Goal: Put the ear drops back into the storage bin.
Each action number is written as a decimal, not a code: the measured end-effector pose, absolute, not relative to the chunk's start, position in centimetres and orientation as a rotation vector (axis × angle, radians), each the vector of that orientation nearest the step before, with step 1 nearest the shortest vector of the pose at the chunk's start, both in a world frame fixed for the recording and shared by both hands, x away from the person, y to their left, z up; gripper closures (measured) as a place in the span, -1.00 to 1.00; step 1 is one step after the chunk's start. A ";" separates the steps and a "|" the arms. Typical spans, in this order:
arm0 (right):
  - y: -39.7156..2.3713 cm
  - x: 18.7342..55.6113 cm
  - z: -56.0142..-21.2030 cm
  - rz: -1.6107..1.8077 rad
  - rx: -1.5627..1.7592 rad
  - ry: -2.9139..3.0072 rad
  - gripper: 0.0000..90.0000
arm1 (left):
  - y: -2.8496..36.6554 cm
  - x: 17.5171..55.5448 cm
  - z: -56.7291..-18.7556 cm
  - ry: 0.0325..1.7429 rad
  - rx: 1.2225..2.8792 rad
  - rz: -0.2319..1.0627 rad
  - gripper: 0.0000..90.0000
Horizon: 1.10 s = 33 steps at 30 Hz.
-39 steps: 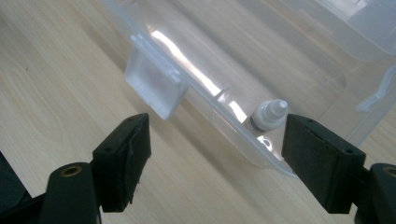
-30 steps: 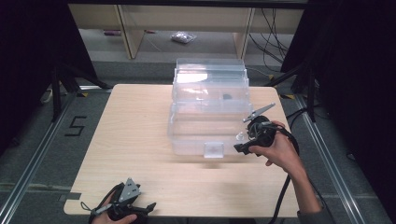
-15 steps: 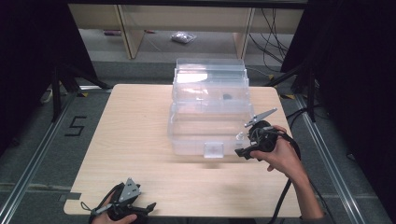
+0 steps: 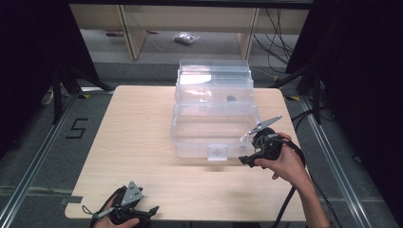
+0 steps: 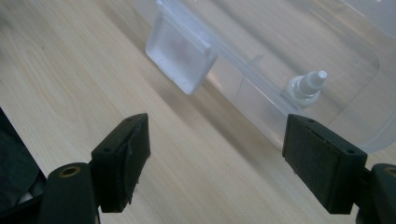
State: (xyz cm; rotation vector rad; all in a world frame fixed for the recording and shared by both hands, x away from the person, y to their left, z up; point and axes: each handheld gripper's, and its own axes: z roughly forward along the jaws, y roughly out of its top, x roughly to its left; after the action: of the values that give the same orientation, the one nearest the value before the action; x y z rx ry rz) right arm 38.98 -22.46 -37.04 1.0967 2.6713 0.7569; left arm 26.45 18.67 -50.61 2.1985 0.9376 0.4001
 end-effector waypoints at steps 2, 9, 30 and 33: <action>-22.5 38.8 -37.1 0.761 1.096 2.669 -0.46 | 18.7 26.4 -50.6 0.938 2.197 0.400 -0.67; -22.5 38.2 -37.7 0.780 1.088 2.676 -0.46 | 18.7 26.4 -50.6 0.937 2.199 0.400 -0.67; -22.6 36.8 -38.7 0.768 1.091 2.679 -0.46 | 18.6 26.4 -50.7 0.947 2.182 0.396 -0.67; -22.6 36.6 -39.0 0.770 1.116 2.673 -0.46 | 18.6 26.4 -50.7 0.947 2.184 0.396 -0.67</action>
State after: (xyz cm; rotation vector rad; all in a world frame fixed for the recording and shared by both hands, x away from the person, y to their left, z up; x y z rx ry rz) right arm 36.56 -22.64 -39.00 1.1160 2.6734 0.7698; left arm 26.41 18.57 -50.68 2.1839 0.9473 0.3962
